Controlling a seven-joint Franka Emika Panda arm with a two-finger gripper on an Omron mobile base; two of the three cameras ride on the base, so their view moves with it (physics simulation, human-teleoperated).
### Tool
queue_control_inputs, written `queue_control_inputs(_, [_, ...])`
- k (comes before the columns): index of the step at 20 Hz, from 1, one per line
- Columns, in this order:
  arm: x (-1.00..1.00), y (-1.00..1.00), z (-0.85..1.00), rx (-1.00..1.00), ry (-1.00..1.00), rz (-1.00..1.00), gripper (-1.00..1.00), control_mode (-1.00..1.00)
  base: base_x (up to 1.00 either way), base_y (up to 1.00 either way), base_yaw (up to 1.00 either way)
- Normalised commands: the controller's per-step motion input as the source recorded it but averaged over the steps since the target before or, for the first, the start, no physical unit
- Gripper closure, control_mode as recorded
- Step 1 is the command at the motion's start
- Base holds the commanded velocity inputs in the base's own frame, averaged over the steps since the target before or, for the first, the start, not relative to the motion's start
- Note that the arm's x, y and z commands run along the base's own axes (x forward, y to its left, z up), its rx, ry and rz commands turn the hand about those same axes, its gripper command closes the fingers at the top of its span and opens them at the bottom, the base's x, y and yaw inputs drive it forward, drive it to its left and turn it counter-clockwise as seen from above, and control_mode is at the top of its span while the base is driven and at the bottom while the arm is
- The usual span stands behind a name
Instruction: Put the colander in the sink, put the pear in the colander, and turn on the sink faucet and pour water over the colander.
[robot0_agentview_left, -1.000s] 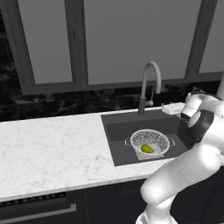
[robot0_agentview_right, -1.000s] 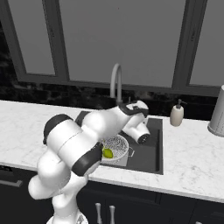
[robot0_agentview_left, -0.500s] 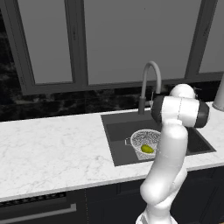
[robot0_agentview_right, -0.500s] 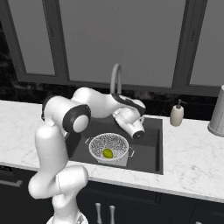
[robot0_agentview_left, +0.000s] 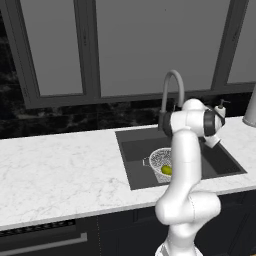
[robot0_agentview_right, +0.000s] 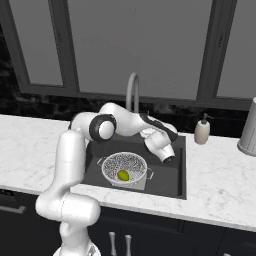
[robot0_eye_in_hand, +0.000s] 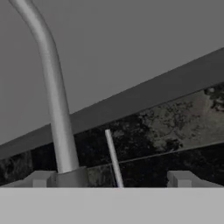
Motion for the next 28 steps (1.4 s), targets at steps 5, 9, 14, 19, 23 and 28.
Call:
queue_control_inputs(5, [0.51, 0.00, 0.00, 0.05, -0.01, 0.00, -1.00, -1.00, 0.00, 0.00, 0.00])
queue_control_inputs(9, [0.24, 0.03, 0.00, 0.00, 0.00, -0.01, -1.00, -1.00, 0.00, 0.00, 0.00])
queue_control_inputs(14, [-0.02, 0.15, 0.03, -0.05, 0.00, -0.08, -1.00, -1.00, 0.00, 0.00, 0.00])
queue_control_inputs(19, [0.00, 0.14, 0.11, -0.03, 0.00, -0.09, -1.00, -1.00, 0.00, 0.00, 0.00])
queue_control_inputs(23, [0.05, 0.03, 0.15, -0.01, 0.00, -0.09, -1.00, -1.00, 0.00, 0.00, 0.00])
queue_control_inputs(28, [0.18, 0.07, 0.08, 0.00, 0.00, -0.04, -1.00, -1.00, 0.00, 0.00, 0.00])
